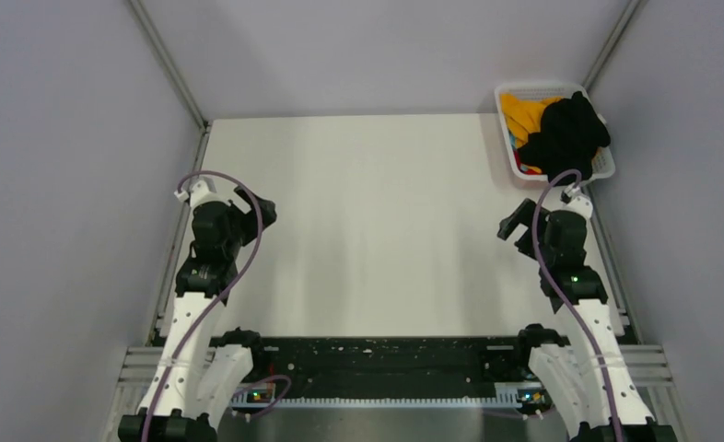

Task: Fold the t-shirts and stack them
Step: Grab crumpled tshirt from bin with the right arm

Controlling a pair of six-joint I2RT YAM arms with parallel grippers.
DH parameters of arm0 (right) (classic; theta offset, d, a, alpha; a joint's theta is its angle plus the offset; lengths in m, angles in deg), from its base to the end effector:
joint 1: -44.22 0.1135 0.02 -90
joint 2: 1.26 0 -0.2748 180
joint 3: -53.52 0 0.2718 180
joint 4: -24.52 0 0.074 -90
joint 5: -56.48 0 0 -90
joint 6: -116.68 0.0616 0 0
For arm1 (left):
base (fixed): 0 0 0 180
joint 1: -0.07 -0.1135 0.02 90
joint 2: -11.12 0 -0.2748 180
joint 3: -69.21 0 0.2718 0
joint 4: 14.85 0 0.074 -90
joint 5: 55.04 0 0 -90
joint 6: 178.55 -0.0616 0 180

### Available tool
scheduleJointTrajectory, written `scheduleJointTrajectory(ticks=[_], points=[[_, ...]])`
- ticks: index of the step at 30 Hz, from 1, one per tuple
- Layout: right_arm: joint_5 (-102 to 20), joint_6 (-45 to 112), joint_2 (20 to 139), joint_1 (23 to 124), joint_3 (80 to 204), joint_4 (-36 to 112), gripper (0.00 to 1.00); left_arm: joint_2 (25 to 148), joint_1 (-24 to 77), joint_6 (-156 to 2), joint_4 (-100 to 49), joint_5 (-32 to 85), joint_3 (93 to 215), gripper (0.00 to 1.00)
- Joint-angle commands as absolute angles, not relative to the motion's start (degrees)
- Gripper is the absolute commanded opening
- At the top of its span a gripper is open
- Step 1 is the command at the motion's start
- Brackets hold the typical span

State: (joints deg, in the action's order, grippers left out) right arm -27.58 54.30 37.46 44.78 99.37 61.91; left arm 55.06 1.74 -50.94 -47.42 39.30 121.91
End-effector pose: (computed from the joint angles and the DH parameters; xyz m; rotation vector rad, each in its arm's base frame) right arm 0.1922 -0.0045 0.2510 0.5523 2.0275 0.1880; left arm 0.2147 -0.0016 0.2909 -0.6651 1.8902 -0.3673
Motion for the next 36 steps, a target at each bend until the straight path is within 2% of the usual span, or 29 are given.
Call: scheduleJointTrajectory(ticks=[1,4,8,15,19,25,28,30,32,33,34,36], points=[[-27.1,57.2,36.1,44.5,100.8,54.0,0.99,52.8,1.9,-50.8,-48.0,40.2,122.6,0.99],[-29.5,56.0,36.5,44.5,99.4,46.1,0.99,52.9,1.9,-51.3,-48.0,41.0,122.5,0.99],[-25.7,53.5,44.0,44.5,106.3,44.5,0.99,54.4,1.9,-51.4,-47.6,41.5,122.8,0.99],[-13.4,47.2,69.9,42.1,130.6,50.3,0.99,57.9,1.9,-53.4,-45.2,42.2,124.4,0.99],[-13.0,46.7,84.6,38.1,144.1,52.4,0.98,59.7,1.8,-54.4,-44.8,43.1,126.0,0.99],[-18.0,44.7,106.3,32.5,165.8,56.9,0.84,59.8,1.8,-55.6,-43.1,44.4,124.6,0.99],[-17.2,43.7,114.5,31.7,175.2,58.4,0.80,61.0,1.8,-55.9,-43.1,45.3,125.5,0.99],[-18.7,44.1,119.7,31.2,180.3,61.3,0.67,62.2,1.8,-56.0,-43.6,44.9,126.7,0.99],[-20.1,44.7,121.5,31.1,183.9,63.4,0.31,63.5,1.8,-55.9,-43.6,44.2,127.7,0.99],[-20.5,44.7,121.2,31.1,184.7,63.4,0.18,64.0,1.8,-55.9,-43.5,43.9,128.0,0.99],[-20.7,44.5,120.4,31.1,185.1,63.1,0.09,64.3,1.7,-56.0,-43.5,43.7,128.4,0.99],[-20.0,43.6,117.4,31.1,185.9,62.2,0.00,64.7,1.8,-56.0,-43.3,43.2,128.7,0.99]])
